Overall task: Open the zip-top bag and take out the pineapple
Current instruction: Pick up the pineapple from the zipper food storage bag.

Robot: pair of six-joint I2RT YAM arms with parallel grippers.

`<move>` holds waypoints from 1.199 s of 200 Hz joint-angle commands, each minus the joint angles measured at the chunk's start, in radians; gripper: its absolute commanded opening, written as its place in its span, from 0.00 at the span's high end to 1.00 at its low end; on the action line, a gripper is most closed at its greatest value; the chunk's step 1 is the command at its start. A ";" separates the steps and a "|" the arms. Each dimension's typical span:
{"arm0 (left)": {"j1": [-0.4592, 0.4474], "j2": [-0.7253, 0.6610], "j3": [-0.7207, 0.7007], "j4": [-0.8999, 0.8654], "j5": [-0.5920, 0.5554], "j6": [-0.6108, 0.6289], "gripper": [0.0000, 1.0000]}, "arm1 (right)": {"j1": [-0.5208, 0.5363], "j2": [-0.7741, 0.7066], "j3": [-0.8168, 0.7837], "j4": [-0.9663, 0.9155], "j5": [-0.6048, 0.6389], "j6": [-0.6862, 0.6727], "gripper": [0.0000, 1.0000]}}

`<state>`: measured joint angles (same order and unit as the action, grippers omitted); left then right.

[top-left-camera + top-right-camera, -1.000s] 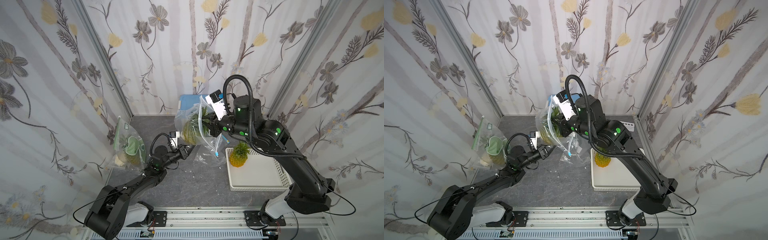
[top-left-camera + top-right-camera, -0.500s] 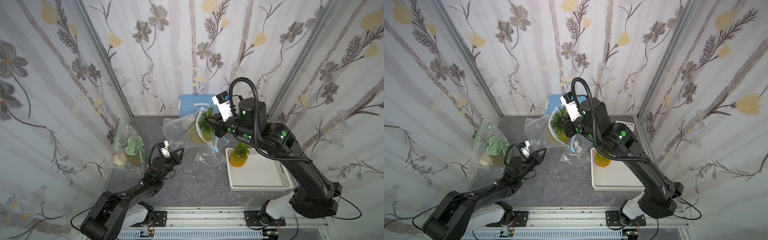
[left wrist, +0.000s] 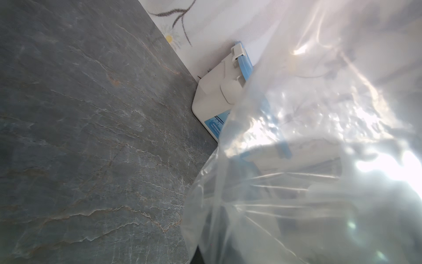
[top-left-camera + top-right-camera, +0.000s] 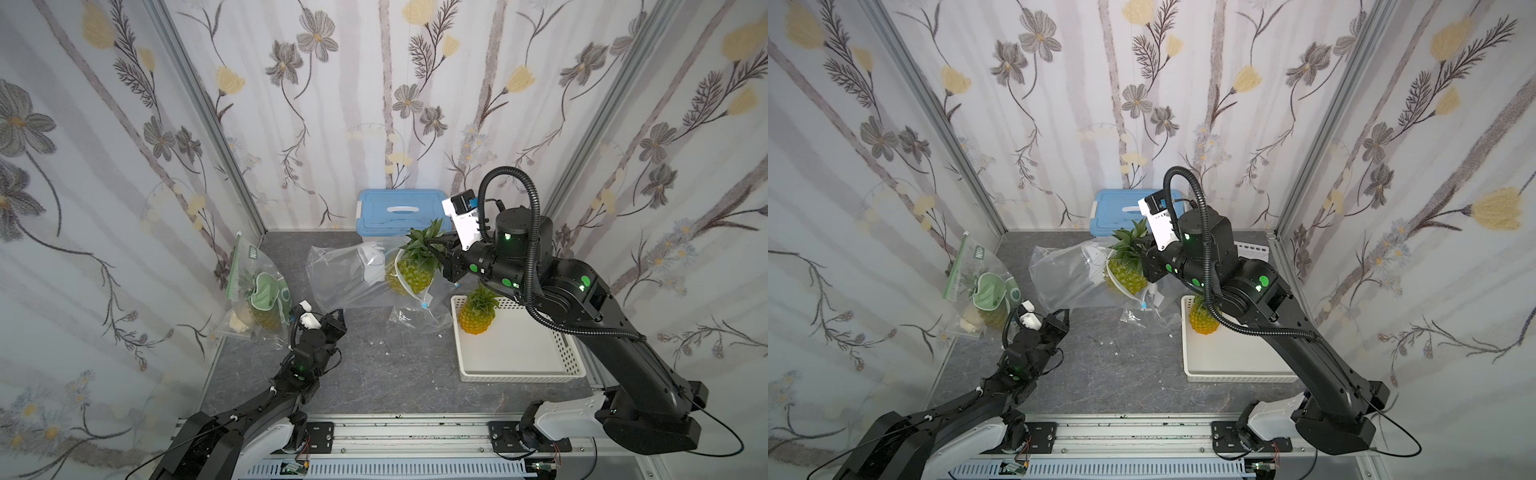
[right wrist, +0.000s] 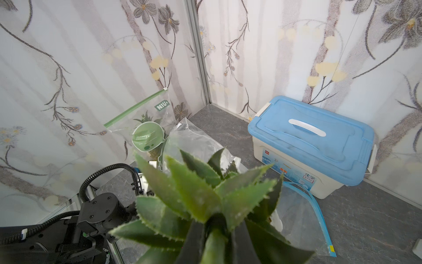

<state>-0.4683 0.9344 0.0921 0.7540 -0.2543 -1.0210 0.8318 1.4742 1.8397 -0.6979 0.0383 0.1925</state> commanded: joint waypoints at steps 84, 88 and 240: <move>0.000 -0.709 -0.088 -0.942 -0.392 -0.219 1.00 | -0.049 -0.136 -0.054 0.245 0.069 0.000 1.00; 0.000 -0.732 -0.086 -0.961 -0.392 -0.215 1.00 | -0.049 -0.138 -0.054 0.247 0.055 0.002 1.00; 0.002 0.067 0.490 -0.536 -0.064 0.391 1.00 | -0.099 -0.080 0.011 0.183 -0.330 0.023 1.00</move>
<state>-0.4690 0.9283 0.5323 0.1799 -0.3580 -0.7227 0.7345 1.4113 1.8320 -0.6743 -0.1757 0.2100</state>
